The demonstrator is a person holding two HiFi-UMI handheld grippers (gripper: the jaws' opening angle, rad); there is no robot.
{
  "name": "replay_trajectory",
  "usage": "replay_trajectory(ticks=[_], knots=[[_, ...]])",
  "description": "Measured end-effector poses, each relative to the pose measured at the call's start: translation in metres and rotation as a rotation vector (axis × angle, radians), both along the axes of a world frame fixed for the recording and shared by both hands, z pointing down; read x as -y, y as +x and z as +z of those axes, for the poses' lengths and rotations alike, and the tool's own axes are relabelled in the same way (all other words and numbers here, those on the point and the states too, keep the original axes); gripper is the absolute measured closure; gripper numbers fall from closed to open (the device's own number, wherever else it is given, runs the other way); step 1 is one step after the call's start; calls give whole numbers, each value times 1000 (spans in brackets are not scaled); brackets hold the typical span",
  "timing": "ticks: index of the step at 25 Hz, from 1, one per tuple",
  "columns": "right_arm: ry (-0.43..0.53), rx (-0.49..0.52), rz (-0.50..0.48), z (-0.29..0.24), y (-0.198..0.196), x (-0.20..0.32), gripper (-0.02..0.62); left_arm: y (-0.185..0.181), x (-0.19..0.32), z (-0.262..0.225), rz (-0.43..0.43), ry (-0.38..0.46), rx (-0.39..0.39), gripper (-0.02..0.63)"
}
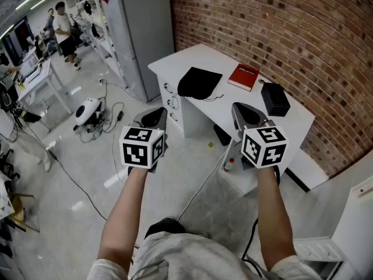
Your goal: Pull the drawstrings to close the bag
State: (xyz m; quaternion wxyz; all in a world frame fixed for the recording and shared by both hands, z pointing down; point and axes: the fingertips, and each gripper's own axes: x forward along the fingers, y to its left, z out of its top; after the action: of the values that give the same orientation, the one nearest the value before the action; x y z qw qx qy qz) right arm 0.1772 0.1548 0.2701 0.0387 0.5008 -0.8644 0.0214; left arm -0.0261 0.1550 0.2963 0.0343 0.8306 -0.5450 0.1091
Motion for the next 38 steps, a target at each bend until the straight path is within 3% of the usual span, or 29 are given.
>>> replay_trajectory(ticks=[11, 18, 38], knots=[[-25, -12, 10, 20, 4, 10, 592, 0, 16, 10, -16, -11, -18, 601], [-47, -35, 25, 33, -4, 31, 581, -6, 42, 20, 7, -23, -33, 566], [-120, -82, 116, 61, -42, 161, 450, -43, 193, 37, 97, -50, -68, 431]])
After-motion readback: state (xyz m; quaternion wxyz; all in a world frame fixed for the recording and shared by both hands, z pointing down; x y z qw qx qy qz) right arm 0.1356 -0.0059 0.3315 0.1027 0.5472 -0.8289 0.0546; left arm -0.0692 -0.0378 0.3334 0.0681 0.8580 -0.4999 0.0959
